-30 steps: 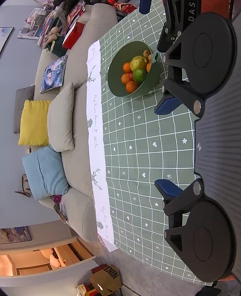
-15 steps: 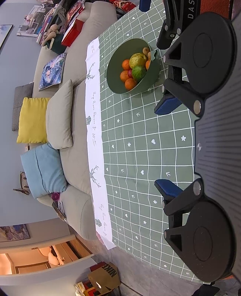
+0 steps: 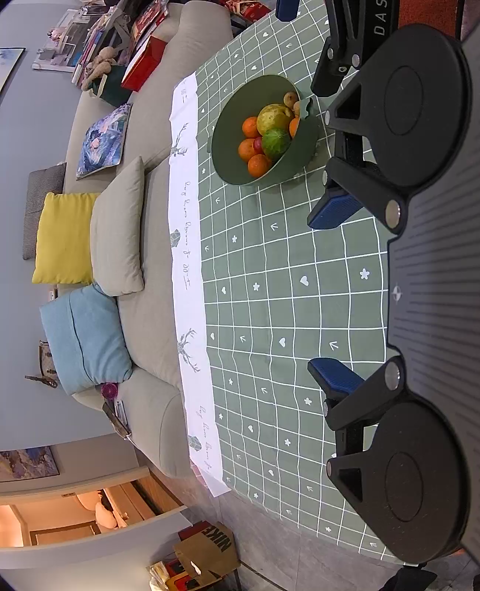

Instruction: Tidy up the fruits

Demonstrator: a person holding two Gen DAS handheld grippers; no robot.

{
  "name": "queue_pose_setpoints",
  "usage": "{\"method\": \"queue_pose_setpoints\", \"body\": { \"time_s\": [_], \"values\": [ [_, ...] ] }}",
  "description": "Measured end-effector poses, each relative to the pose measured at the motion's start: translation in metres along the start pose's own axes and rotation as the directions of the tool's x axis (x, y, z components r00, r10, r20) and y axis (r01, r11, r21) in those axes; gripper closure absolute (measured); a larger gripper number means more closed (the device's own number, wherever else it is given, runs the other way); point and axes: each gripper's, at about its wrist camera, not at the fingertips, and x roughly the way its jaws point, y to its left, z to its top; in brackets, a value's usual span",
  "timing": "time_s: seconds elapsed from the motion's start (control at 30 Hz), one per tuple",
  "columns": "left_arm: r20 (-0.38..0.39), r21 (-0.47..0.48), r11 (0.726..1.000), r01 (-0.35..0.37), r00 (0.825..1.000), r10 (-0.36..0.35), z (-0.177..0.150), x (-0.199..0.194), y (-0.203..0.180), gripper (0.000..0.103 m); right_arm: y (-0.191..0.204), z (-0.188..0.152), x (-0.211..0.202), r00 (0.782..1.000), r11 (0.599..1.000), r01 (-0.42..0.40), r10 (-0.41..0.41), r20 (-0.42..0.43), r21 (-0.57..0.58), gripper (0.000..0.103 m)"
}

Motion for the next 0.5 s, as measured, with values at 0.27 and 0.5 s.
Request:
{"method": "queue_pose_setpoints", "body": {
  "time_s": [0.27,0.5],
  "values": [
    [0.000,0.000,1.000,0.000,1.000,0.000,0.0001,0.0001,-0.0003,0.010,0.0000,-0.0001,0.0008,1.000,1.000,0.000,0.000,-0.002,-0.001,0.005],
    [-0.007,-0.006,1.000,-0.006,1.000,0.006,-0.0005,0.0004,0.0022,0.010,-0.0005,-0.0001,0.0007,1.000,1.000,-0.001,0.001,-0.004,-0.001,0.005]
  ]
}}
